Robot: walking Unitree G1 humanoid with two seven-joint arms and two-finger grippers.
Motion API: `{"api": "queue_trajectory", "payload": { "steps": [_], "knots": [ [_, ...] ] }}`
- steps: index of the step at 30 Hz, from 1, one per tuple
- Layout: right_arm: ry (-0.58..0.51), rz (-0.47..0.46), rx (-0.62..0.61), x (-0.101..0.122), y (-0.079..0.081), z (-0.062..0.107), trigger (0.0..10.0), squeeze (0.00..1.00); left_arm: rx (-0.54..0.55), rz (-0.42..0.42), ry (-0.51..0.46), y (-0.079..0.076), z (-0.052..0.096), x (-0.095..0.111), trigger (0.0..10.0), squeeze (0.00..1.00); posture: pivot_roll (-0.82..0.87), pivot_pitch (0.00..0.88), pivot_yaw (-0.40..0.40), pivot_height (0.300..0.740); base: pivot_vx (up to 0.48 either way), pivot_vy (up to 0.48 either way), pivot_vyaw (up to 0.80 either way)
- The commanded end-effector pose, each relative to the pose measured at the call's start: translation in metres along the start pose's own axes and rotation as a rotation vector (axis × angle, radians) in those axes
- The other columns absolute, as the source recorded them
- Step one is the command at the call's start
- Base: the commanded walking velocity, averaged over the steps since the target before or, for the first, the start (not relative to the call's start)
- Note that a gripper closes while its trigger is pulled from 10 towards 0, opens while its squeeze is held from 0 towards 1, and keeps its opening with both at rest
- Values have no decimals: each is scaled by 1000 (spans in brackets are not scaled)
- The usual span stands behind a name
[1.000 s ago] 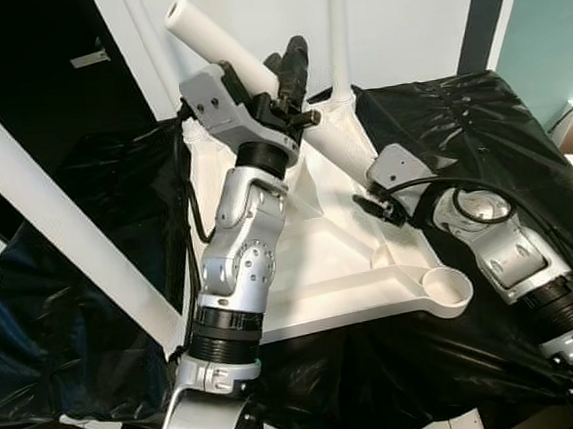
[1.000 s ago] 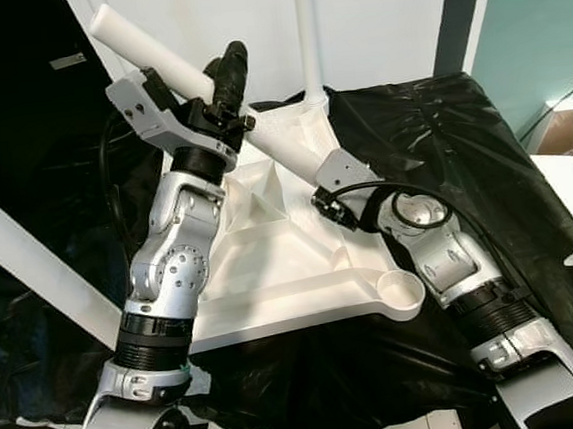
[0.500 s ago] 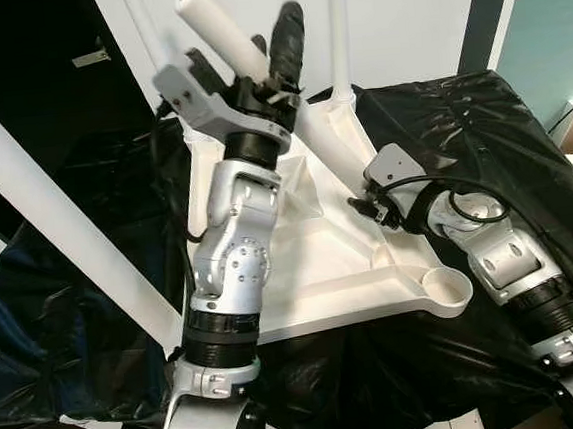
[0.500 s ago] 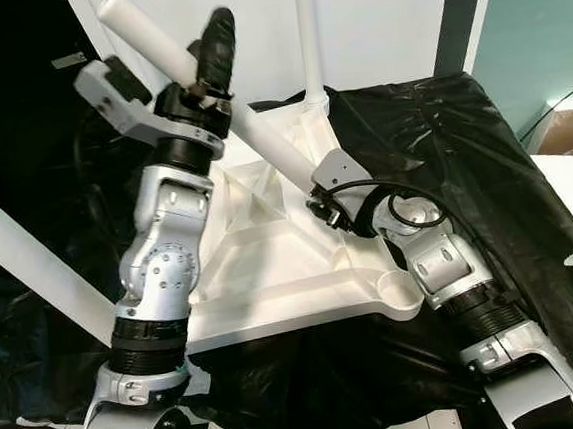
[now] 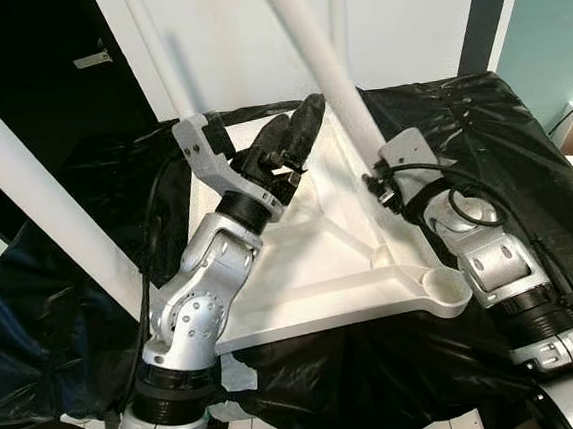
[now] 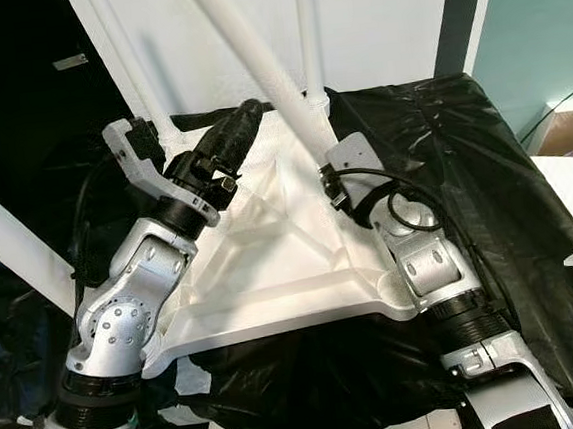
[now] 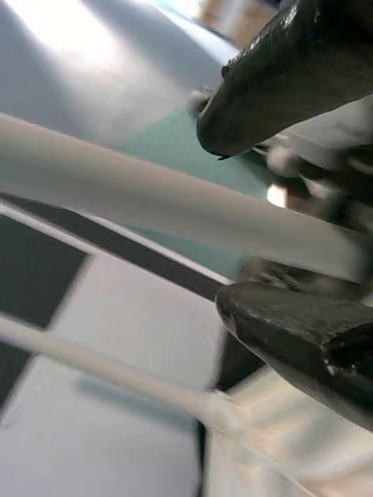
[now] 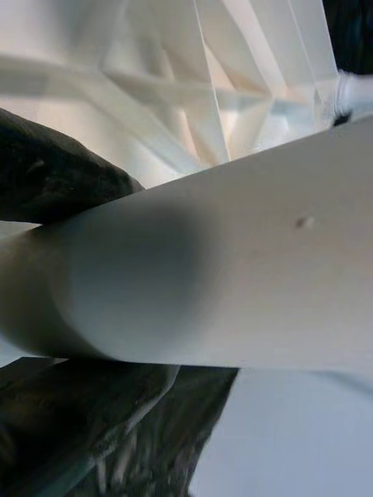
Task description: Building children table
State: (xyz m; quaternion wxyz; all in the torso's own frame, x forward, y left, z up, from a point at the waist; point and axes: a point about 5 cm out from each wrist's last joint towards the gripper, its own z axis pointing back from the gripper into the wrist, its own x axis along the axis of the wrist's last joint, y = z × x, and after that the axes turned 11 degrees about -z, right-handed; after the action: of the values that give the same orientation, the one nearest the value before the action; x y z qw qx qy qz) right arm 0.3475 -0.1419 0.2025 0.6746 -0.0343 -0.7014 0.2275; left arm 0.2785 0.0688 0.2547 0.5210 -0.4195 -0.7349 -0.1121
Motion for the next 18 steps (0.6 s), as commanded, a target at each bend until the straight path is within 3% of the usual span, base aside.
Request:
{"api": "queue_trajectory", "payload": {
  "steps": [1,2,6,7,8,9,10,16,18],
  "knots": [
    [-33,-4,-23,9,-2,-2,8745,0,-617,-12,-61,-28,13,1,10000,0,-83,0,127,740,0,0,0],
    [-59,-5,-35,14,-3,-2,10000,0,-623,-22,3,-24,18,-7,10000,0,-81,0,126,740,0,0,0],
    [-123,-23,-21,28,0,6,10000,0,-627,-46,186,-15,34,-29,10000,0,-79,0,123,740,0,0,0],
    [-123,-23,-21,28,0,6,10000,0,-627,-46,186,-15,34,-29,10000,0,-79,0,123,740,0,0,0],
    [-141,-41,10,30,6,11,10000,0,-635,-50,249,-12,41,-37,10000,0,-79,0,122,740,0,0,0],
    [-161,-83,82,30,21,23,10000,0,-657,-55,372,-8,54,-52,10000,0,-79,0,121,740,0,0,0],
    [-168,-100,111,29,26,29,10000,0,-661,-47,415,-6,60,-58,10000,0,-80,0,120,740,0,0,0],
    [-178,-119,147,27,32,37,10000,0,-658,-36,472,-2,67,-67,10000,0,-91,0,125,740,0,0,0],
    [-173,-152,169,26,32,45,10000,0,-688,-25,559,0,78,-76,10000,0,-104,0,127,740,0,0,0]
  ]
}}
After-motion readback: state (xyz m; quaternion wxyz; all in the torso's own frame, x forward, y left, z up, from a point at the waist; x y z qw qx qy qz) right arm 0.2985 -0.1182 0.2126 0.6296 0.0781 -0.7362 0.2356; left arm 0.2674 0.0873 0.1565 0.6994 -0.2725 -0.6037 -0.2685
